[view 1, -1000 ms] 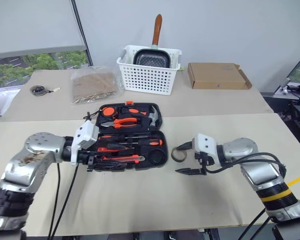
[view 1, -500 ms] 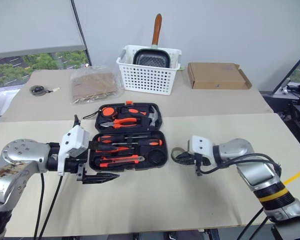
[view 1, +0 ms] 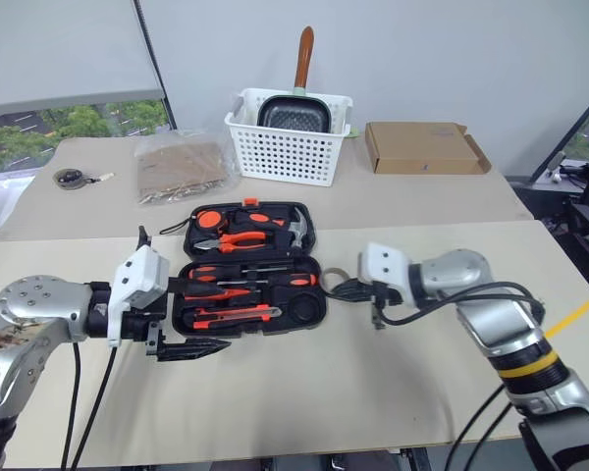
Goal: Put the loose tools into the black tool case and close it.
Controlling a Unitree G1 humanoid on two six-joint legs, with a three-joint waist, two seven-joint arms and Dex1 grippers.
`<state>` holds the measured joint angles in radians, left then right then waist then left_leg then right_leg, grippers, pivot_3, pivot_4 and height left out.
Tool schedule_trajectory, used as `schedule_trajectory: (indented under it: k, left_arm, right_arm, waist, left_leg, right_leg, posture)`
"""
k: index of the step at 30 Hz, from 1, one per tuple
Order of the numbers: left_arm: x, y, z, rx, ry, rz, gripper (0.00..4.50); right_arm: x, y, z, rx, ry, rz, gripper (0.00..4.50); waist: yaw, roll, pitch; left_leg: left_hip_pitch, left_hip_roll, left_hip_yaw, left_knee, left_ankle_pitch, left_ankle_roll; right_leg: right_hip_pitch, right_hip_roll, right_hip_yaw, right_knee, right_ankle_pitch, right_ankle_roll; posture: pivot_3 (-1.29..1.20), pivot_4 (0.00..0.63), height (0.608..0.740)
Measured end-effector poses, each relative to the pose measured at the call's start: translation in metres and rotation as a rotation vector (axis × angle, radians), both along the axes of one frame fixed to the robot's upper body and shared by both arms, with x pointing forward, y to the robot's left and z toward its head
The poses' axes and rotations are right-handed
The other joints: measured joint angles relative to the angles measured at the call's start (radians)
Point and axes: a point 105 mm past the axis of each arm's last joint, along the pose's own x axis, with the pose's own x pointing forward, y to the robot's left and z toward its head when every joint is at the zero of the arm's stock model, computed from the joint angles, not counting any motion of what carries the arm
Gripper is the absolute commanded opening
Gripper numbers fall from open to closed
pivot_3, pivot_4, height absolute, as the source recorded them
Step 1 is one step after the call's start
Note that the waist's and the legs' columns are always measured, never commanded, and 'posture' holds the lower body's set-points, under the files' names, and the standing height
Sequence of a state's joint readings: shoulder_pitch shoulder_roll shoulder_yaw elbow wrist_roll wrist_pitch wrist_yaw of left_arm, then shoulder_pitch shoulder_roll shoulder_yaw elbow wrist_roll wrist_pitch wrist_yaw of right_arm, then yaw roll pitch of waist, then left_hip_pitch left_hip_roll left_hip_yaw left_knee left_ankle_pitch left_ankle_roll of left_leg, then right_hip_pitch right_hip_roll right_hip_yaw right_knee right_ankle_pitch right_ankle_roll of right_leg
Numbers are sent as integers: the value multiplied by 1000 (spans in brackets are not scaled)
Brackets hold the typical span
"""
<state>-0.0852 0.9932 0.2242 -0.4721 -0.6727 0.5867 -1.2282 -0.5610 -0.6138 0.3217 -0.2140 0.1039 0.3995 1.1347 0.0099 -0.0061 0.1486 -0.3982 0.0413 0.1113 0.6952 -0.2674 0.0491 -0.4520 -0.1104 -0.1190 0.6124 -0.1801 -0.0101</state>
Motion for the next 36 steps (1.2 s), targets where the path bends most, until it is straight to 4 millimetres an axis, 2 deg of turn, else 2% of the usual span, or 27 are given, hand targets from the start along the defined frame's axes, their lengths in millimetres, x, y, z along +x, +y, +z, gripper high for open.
schedule_trajectory:
  k: [4, 9, 22, 29, 33, 34, 35, 36]
  left_arm:
    - [-3, -2, -1, 3, -1, -3, 4500]
    - [-4, 1, -4, 4, 9, 19, 4500]
    - [-5, 1, -4, 6, -1, 22, 4500]
    - [-4, 1, -4, 4, -7, 23, 4500]
    - [8, 12, -4, -66, -14, 122, 4500]
    - [13, 17, -6, -84, -9, 159, 4500]
    - [24, 26, -7, -134, -9, 229, 4500]
    - [26, 28, -7, -145, -13, 247, 4500]
  right_arm:
    - [-14, 20, -8, -9, 34, 84, 22]
    - [-17, 17, -15, -54, 60, 102, 22]
    - [-15, 12, -21, -75, 74, 82, 4402]
    - [-8, 19, -13, -2, 46, 45, 4477]
    - [27, 19, 4, 184, 72, -115, 4477]
    - [38, 16, 9, 230, 80, -166, 4477]
    - [57, 7, 12, 293, 106, -263, 4477]
    - [61, 4, 11, 302, 110, -288, 4477]
  waist:
    - [5, 0, 0]
    - [3, 0, 0]
    - [2, 0, 0]
    - [2, 0, 0]
    - [-2, -1, 0]
    - [-1, -1, 0]
    - [-1, -1, 0]
    - [0, -1, 0]
  left_leg:
    - [0, -1, 0, 1, 0, 0]
    - [0, -2, 0, 1, 0, 1]
    - [0, -1, 0, 1, 0, 0]
    - [0, 0, 0, 1, 1, -1]
    - [2, 0, 1, 1, 2, -2]
    - [2, 0, 0, 1, 2, -3]
    - [3, 1, 0, 1, 3, -3]
    - [3, 1, 0, 1, 3, -3]
  right_leg:
    - [0, -1, 0, 0, 0, 0]
    - [1, -2, 0, 0, 0, 0]
    - [0, 0, 0, 1, 0, 0]
    - [0, 0, 0, 1, 0, -1]
    - [1, 1, 0, 2, 2, -2]
    - [1, 1, 0, 2, 2, -3]
    - [2, 2, 0, 2, 2, -3]
    - [2, 2, -1, 2, 2, -3]
  posture:
    - [0, 150, 700]
    - [0, 150, 700]
    - [0, 150, 700]
    - [0, 150, 700]
    - [0, 150, 700]
    - [0, 150, 700]
    - [0, 150, 700]
    - [0, 150, 700]
